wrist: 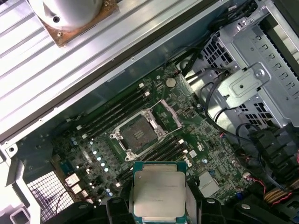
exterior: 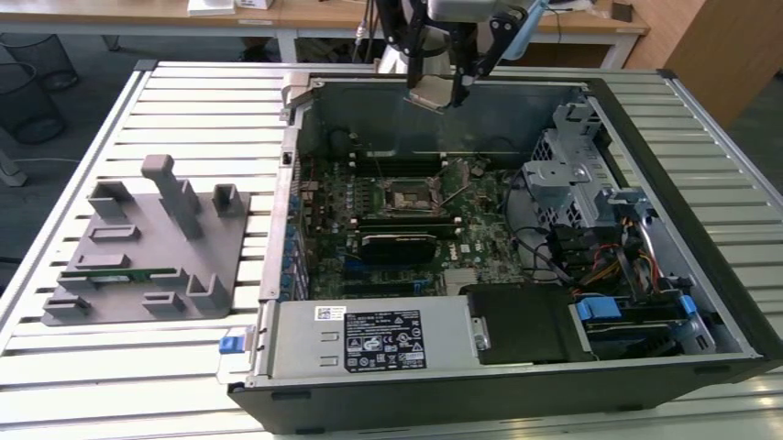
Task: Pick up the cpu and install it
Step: 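Place the cpu into insertion slot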
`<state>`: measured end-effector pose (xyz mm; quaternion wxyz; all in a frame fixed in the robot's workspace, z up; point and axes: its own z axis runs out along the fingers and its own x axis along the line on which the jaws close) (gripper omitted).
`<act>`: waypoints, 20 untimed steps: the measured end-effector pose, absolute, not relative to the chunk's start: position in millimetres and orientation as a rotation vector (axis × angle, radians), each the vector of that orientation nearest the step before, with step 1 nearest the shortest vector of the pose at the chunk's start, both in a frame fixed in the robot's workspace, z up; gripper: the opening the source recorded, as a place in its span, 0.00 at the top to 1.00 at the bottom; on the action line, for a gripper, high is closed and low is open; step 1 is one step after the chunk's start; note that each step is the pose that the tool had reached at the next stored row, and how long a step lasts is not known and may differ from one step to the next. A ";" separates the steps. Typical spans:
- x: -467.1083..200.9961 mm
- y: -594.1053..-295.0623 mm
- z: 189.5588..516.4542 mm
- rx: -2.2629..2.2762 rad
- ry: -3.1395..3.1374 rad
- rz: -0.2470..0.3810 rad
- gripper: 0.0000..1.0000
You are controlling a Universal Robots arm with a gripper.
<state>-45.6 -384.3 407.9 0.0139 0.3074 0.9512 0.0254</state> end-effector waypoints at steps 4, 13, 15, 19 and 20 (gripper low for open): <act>-45.6 -384.3 407.8 0.990 2.951 0.079 0.47; -45.6 -384.4 407.5 1.059 2.925 0.077 0.47; -45.6 -384.4 407.4 1.074 2.920 0.077 0.47; -45.6 -384.3 407.3 1.104 2.908 0.077 0.47; -45.6 -384.3 407.2 1.111 2.905 0.077 0.47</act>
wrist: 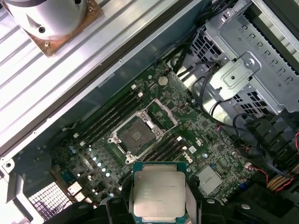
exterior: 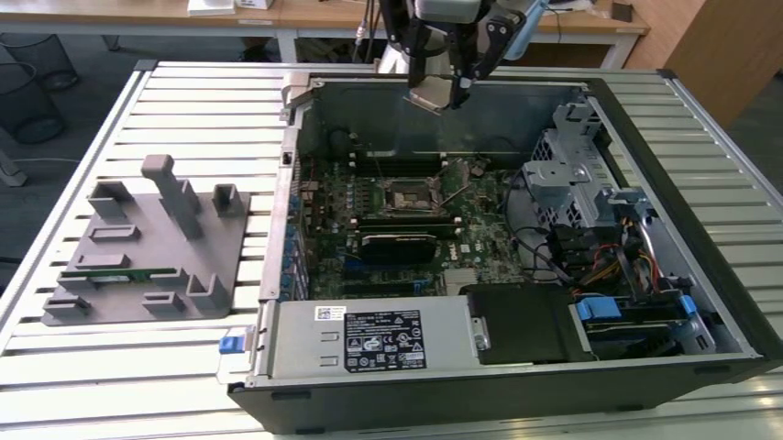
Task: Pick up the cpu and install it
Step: 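Place the cpu into insertion slot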
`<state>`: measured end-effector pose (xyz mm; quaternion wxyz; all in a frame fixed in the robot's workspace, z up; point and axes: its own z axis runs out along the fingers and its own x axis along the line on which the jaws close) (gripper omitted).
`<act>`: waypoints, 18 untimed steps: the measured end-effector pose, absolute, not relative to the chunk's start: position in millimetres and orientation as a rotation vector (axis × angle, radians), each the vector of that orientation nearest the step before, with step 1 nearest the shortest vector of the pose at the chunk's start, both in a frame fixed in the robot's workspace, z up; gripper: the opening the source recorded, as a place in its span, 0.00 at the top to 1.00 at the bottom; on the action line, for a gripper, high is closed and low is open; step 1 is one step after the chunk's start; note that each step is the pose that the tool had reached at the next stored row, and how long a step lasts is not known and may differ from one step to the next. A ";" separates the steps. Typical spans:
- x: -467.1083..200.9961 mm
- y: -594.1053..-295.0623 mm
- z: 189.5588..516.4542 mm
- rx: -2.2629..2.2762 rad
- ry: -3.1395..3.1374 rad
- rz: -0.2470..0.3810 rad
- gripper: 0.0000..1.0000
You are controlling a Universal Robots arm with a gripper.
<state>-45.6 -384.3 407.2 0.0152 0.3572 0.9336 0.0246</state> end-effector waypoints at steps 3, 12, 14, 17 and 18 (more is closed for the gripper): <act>-45.6 -384.3 407.1 1.154 2.888 0.076 0.47; -45.6 -384.3 406.8 1.227 2.856 0.074 0.47; -45.6 -384.3 406.7 1.243 2.849 0.074 0.47; -45.6 -384.3 406.7 1.263 2.839 0.074 0.47; -45.6 -384.3 406.6 1.270 2.836 0.074 0.47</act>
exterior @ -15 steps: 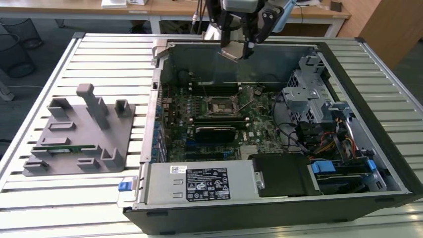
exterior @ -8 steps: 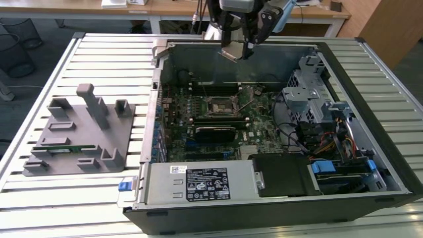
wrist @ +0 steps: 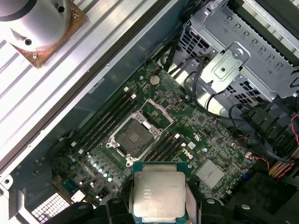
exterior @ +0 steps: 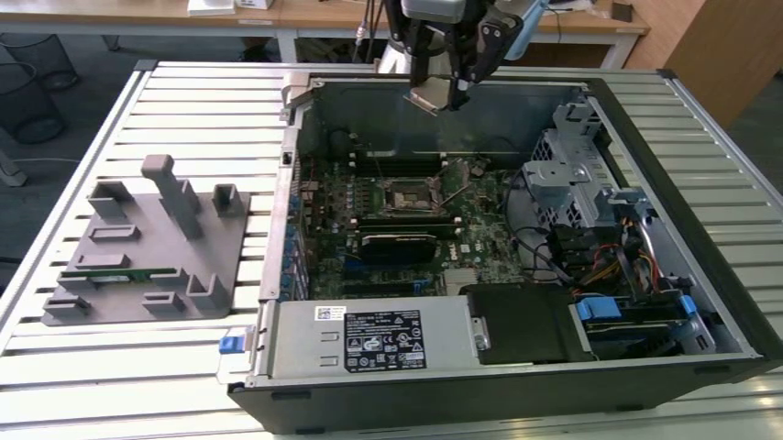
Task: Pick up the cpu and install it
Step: 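Place the cpu into insertion slot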
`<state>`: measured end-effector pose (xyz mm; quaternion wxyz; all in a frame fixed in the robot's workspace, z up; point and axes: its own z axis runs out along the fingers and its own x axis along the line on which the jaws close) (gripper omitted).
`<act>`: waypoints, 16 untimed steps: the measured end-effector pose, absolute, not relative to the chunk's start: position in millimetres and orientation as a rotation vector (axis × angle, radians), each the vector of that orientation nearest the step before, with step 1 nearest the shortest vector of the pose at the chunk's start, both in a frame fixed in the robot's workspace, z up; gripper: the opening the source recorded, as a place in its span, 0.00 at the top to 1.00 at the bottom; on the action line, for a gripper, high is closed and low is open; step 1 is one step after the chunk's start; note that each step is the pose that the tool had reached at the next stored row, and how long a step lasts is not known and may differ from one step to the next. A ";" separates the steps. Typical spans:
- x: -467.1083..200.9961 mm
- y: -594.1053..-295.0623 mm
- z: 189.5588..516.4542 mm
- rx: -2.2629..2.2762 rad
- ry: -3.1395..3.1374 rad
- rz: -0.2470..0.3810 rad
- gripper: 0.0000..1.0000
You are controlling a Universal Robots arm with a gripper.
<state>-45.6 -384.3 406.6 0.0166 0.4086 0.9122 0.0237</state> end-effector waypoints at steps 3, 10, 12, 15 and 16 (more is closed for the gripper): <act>-45.6 -384.3 406.6 1.292 2.826 0.073 0.47; -45.6 -384.3 406.4 1.341 2.802 0.072 0.47; -45.6 -384.3 406.4 1.355 2.795 0.072 0.47; -45.6 -384.3 406.4 1.377 2.784 0.072 0.47; -45.6 -384.4 406.3 1.384 2.780 0.072 0.47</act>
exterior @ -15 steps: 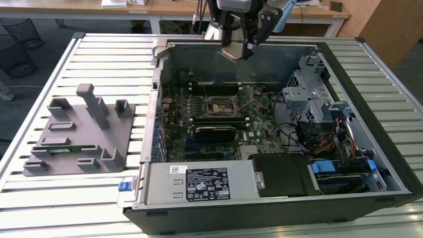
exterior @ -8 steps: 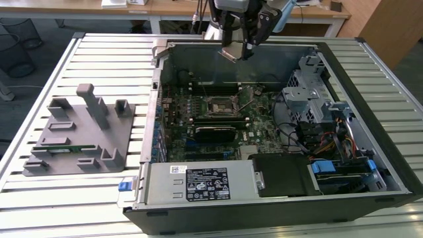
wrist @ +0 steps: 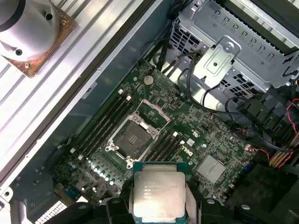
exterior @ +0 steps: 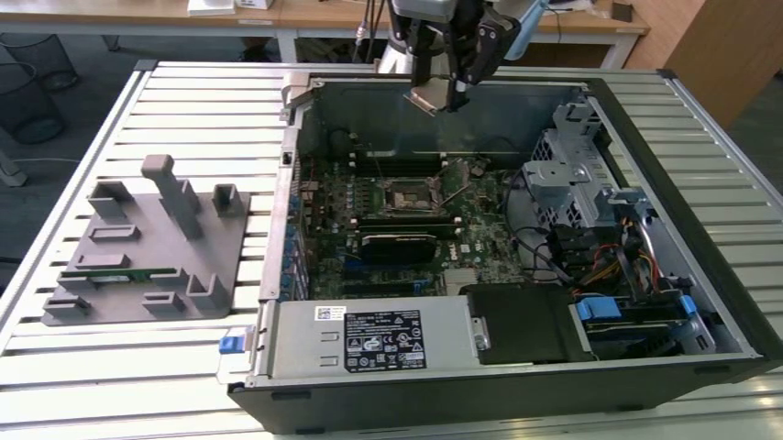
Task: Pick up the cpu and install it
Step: 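Place the cpu into insertion slot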
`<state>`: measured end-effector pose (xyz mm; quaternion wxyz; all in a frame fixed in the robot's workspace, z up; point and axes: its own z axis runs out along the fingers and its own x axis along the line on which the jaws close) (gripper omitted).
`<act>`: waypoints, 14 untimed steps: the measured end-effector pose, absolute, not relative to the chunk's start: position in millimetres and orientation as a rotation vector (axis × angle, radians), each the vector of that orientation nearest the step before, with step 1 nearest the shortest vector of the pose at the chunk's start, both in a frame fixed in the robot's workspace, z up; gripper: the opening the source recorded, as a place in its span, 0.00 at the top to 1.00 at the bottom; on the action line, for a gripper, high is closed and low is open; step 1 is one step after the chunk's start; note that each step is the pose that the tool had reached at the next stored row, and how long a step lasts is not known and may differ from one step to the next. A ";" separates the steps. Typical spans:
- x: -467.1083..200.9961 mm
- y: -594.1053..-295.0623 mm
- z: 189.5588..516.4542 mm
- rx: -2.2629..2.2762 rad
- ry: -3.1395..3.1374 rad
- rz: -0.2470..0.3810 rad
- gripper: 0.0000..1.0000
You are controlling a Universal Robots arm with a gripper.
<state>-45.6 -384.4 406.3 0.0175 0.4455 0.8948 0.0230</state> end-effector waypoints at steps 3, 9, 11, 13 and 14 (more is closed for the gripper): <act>-45.6 -384.4 406.3 1.406 2.769 0.071 0.47; -45.6 -384.3 406.2 1.448 2.746 0.070 0.47; -45.6 -384.3 406.2 1.463 2.738 0.070 0.47; -45.6 -384.3 406.2 1.478 2.730 0.069 0.47; -45.6 -384.3 406.2 1.488 2.724 0.069 0.47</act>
